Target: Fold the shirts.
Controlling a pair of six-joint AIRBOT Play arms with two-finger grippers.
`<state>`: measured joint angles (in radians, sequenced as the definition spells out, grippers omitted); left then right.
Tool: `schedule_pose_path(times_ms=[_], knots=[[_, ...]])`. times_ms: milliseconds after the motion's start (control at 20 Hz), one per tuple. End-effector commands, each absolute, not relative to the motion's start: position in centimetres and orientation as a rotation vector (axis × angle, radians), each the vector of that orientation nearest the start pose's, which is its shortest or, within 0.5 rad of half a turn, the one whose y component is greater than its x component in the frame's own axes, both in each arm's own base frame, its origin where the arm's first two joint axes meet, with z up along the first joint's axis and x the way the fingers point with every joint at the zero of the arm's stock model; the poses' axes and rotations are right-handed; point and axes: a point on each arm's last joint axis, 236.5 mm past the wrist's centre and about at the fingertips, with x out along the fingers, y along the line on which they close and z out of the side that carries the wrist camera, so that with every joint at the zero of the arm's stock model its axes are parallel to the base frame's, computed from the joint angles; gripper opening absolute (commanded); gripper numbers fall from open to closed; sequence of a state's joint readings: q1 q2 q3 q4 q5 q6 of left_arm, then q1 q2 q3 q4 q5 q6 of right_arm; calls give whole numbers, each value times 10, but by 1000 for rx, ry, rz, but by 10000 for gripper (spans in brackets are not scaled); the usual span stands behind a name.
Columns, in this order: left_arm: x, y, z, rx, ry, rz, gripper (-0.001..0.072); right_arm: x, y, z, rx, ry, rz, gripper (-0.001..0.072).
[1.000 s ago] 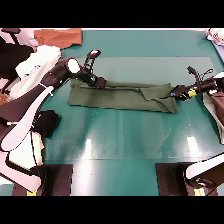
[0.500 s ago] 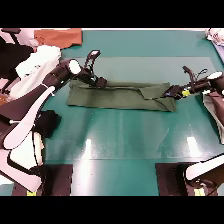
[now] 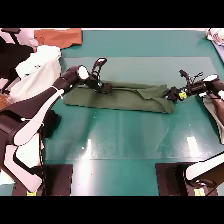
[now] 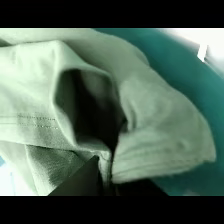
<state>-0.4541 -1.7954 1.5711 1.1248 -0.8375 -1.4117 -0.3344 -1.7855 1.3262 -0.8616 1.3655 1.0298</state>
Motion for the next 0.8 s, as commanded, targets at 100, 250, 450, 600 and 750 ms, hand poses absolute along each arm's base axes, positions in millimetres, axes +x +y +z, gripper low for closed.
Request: schedule_pose_path(times_ms=[100,250,450,600,750], knots=[[472,-316,-51,-71,1088,-619,61,424,42,9,708,1302,561,17],[469,-322,-56,-108,1102,-626,61,426,73,69,808,1175,654,17],[466,-337,-60,-95,1087,-643,54,413,124,111,824,1163,716,17],[461,-347,-70,-90,1095,-651,54,403,169,140,867,1162,768,17],[459,-349,-75,-91,1104,-652,54,397,204,159,875,1179,808,17]])
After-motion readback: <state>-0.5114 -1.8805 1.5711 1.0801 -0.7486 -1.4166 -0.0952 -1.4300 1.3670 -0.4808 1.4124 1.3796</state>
